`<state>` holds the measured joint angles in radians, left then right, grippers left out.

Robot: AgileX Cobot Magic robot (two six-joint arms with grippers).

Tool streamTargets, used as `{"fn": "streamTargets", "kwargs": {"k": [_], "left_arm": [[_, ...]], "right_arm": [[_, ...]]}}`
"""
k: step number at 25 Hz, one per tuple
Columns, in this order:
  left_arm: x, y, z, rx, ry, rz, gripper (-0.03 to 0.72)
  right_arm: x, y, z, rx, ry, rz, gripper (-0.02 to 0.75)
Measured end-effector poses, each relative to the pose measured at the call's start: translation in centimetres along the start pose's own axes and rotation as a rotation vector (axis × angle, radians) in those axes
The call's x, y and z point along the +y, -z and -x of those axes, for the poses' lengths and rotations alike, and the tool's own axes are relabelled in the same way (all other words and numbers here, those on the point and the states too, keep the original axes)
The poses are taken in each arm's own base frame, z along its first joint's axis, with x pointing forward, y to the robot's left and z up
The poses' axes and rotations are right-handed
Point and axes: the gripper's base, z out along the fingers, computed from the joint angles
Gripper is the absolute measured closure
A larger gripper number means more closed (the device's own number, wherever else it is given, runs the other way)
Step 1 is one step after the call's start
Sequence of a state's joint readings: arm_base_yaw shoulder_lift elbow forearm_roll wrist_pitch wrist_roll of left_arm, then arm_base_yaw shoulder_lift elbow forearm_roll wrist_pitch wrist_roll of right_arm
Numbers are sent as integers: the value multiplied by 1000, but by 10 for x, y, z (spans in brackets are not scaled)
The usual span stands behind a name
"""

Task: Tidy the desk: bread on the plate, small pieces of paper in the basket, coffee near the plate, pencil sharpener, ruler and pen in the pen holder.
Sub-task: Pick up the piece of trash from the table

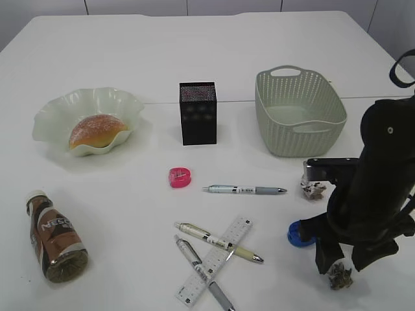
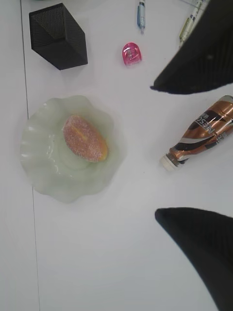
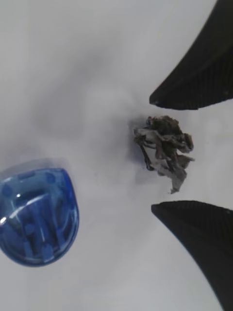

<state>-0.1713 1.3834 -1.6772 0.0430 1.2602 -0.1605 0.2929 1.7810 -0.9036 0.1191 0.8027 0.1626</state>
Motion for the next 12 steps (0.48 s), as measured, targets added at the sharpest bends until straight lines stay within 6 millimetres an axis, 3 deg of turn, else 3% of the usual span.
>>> {"fn": "streamTargets", "kwargs": {"k": [12], "left_arm": [[0,0,0,0,0,0,176]], "right_arm": [[-1,-19,2,65,-5,-17,300]]}}
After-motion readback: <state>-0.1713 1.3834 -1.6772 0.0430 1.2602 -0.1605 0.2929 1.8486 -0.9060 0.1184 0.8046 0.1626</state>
